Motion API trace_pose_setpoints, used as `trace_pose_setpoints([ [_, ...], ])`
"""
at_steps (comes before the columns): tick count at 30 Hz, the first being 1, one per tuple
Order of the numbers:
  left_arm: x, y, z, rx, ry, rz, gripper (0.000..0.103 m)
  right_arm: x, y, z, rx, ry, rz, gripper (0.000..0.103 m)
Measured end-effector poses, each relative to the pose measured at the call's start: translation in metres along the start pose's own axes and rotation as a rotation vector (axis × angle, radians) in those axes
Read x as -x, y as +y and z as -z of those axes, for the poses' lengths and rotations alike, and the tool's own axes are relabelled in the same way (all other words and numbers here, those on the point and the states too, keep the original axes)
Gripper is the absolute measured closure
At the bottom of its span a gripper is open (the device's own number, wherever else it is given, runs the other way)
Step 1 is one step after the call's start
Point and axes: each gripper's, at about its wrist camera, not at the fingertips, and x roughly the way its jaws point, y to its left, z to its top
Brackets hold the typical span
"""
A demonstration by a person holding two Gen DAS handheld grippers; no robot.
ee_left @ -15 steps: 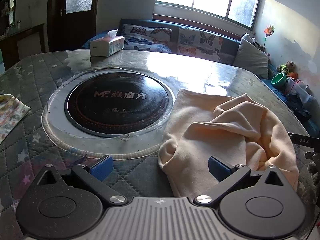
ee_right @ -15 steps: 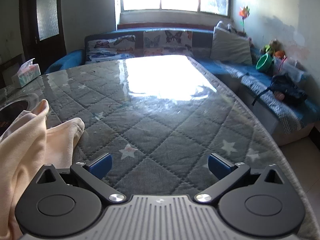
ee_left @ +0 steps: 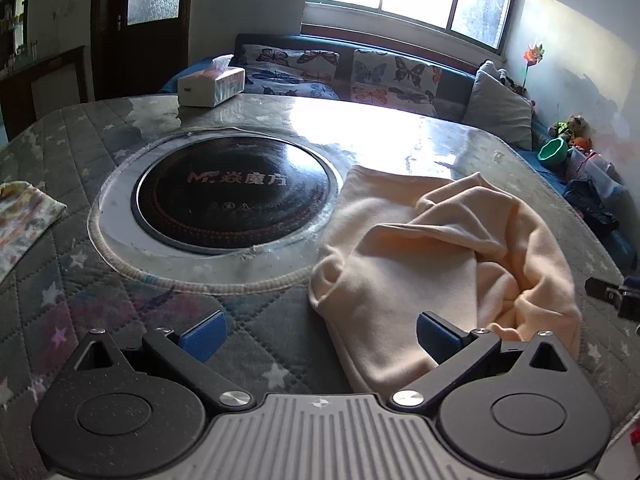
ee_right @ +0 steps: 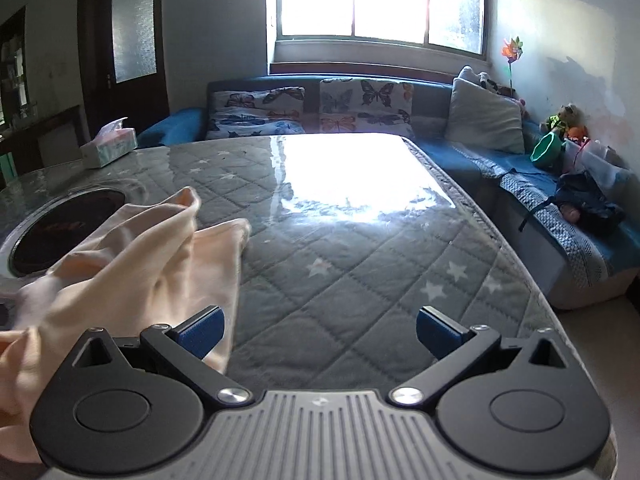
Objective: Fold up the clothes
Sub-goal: 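Move both grippers over the crumpled peach sweatshirt, positioning to grasp it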
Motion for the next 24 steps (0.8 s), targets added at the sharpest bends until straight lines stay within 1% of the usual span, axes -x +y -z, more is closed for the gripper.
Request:
trace_pose_setpoints([
  [3, 0.005, -0.003, 0.002, -0.007, -0.006, 0.008, 0.000, 0.017, 0.007, 0.004, -0.001, 0.003, -0.018, 0.000],
  [8, 0.013, -0.009, 0.006, -0.022, -0.021, 0.020, 0.000, 0.031, 0.024, 0.008, 0.006, 0.005, -0.053, 0.000],
  [13, 0.015, -0.014, 0.011, -0.036, -0.016, 0.020, 0.000, 0.037, 0.044, 0.018, 0.015, 0.016, -0.086, 0.000],
  [24, 0.027, -0.019, 0.023, -0.054, -0.010, 0.035, 0.000, 0.050, 0.061, 0.031, 0.019, 0.050, -0.140, 0.000],
])
